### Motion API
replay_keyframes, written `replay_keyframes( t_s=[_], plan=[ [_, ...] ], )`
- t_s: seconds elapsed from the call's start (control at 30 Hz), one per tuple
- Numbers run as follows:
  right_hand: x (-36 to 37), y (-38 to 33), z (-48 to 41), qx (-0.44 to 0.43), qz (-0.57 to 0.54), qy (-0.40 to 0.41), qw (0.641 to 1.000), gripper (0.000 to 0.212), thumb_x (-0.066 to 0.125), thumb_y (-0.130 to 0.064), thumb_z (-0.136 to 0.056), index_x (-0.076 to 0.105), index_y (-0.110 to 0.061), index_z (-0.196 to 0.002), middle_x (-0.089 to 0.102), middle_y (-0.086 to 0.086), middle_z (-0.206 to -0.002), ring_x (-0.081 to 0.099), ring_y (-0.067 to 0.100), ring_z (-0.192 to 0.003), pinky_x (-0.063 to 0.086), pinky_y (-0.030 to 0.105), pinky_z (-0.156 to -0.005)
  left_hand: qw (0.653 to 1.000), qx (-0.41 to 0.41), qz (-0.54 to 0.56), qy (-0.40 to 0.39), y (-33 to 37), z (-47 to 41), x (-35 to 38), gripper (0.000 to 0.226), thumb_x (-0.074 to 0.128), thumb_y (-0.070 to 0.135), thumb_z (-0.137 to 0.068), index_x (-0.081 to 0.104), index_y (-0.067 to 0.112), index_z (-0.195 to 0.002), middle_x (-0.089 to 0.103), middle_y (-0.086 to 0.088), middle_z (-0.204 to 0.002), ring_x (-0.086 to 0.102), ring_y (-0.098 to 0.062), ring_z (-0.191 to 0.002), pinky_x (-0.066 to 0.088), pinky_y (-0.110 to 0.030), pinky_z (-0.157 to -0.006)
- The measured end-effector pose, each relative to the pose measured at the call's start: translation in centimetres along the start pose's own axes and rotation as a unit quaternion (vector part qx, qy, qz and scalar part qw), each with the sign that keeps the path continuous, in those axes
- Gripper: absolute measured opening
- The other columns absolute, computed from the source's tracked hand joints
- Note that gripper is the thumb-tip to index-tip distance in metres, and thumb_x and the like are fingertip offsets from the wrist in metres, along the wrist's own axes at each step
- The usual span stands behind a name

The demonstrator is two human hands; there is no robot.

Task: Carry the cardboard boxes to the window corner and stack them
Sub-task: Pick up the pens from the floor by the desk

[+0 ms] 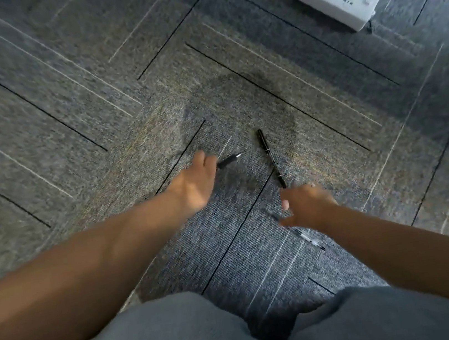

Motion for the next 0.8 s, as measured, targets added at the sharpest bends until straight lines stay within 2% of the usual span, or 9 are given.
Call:
replay_keyframes(
  t_s=[0.1, 0.17, 0.23, 0.33, 0.43, 0.53, 0.63, 0.73, 0.8],
  plan=[
    [2.0, -0.3, -0.4, 0.021, -0.001, -0.003, 1.000, 0.034, 0.068, -0.045, -0.078, 0.060, -0.022, -0.103, 0.062, -0.004, -0.090, 0.057, 0.011, -0.082, 0.049, 0.026, -0.069, 0.999, 0.023, -0.034, 0.012, 0.4, -1.2, -1.7, 0.037, 0.052, 0.002, -0.090, 0.036, 0.009, -0.123, 0.033, -0.014, -0.125, 0.054, -0.018, -0.062, 0.048, -0.030, -0.057],
    [2.5, -0.2, -0.7, 0.034, 0.010, -0.007, 0.999, 0.024, 0.065, -0.041, -0.083, 0.062, -0.022, -0.098, 0.055, -0.008, -0.081, 0.054, 0.010, -0.076, 0.044, 0.024, -0.062, 0.998, 0.037, -0.040, 0.028, 0.6, -1.1, -2.4, 0.024, 0.043, 0.017, -0.097, 0.038, 0.010, -0.120, 0.039, -0.011, -0.118, 0.052, -0.016, -0.061, 0.047, -0.031, -0.053],
    [2.4, -0.1, -1.0, 0.032, 0.003, -0.019, 0.999, 0.020, 0.063, -0.036, -0.085, 0.062, -0.022, -0.099, 0.053, -0.007, -0.080, 0.056, 0.010, -0.077, 0.040, 0.022, -0.056, 0.998, 0.039, -0.041, 0.022, 0.7, -0.5, -2.8, 0.028, 0.028, 0.028, -0.101, 0.038, 0.011, -0.120, 0.045, -0.004, -0.106, 0.048, -0.011, -0.059, 0.040, -0.025, -0.047],
    [0.4, -0.5, -1.5, 0.037, -0.147, 0.022, 0.988, 0.014, 0.053, -0.030, -0.093, 0.053, -0.022, -0.104, 0.056, -0.004, -0.079, 0.057, 0.010, -0.061, 0.039, 0.020, -0.043, 1.000, 0.019, 0.010, -0.007, -0.1, 0.3, -2.7, 0.024, 0.026, 0.032, -0.101, 0.041, 0.015, -0.109, 0.048, 0.004, -0.080, 0.047, -0.007, -0.055, 0.034, -0.019, -0.042],
    [-3.1, -0.7, -3.4, 0.049, -0.255, 0.116, 0.959, 0.018, 0.038, -0.028, -0.099, 0.045, -0.019, -0.113, 0.059, 0.003, -0.080, 0.058, 0.016, -0.059, 0.047, 0.027, -0.047, 0.996, -0.005, 0.087, 0.019, -1.7, 0.8, -3.0, 0.021, 0.034, 0.030, -0.099, 0.048, 0.015, -0.105, 0.051, 0.003, -0.070, 0.048, -0.009, -0.049, 0.038, -0.021, -0.041],
    [-5.4, -0.4, -6.0, 0.076, -0.222, 0.158, 0.959, 0.030, 0.043, -0.034, -0.097, 0.044, -0.018, -0.123, 0.059, 0.008, -0.099, 0.063, 0.026, -0.080, 0.054, 0.036, -0.063, 0.990, -0.019, 0.127, 0.060, -2.8, 2.0, -3.5, 0.015, 0.039, 0.029, -0.098, 0.049, 0.020, -0.105, 0.050, 0.001, -0.067, 0.048, -0.008, -0.050, 0.043, -0.021, -0.045],
    [-5.8, -0.1, -8.4, 0.121, -0.148, 0.136, 0.972, 0.043, 0.057, -0.040, -0.089, 0.047, -0.012, -0.121, 0.058, 0.011, -0.109, 0.061, 0.031, -0.093, 0.055, 0.041, -0.074, 0.982, -0.029, 0.165, 0.083, -3.7, 3.1, -3.5, 0.015, 0.041, 0.027, -0.097, 0.051, 0.020, -0.106, 0.051, 0.001, -0.070, 0.049, -0.005, -0.052, 0.051, -0.024, -0.054],
    [-5.5, -1.0, -9.5, 0.112, -0.128, 0.118, 0.978, 0.039, 0.058, -0.030, -0.090, 0.048, -0.010, -0.121, 0.059, 0.010, -0.094, 0.061, 0.028, -0.079, 0.054, 0.035, -0.063, 0.979, -0.032, 0.185, 0.082, -5.1, 4.2, -3.0, 0.006, 0.043, 0.028, -0.097, 0.045, 0.031, -0.093, 0.053, 0.002, -0.070, 0.052, -0.005, -0.054, 0.053, -0.027, -0.056],
    [-5.6, -2.1, -8.9, 0.087, -0.126, 0.111, 0.982, 0.034, 0.055, -0.030, -0.091, 0.047, -0.015, -0.121, 0.059, 0.006, -0.087, 0.061, 0.025, -0.071, 0.050, 0.031, -0.051, 0.972, -0.043, 0.217, 0.082, -5.6, 5.2, -2.9, 0.010, 0.044, 0.027, -0.097, 0.045, 0.033, -0.089, 0.052, 0.003, -0.066, 0.049, -0.001, -0.048, 0.046, -0.019, -0.049]
  ],
)
Point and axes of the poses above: each hand's wrist, its own z-axis away from the middle knuckle, its own x-axis out of the palm, y = z × x, the point moved 2 cm from there along -z, towards the middle knuckle
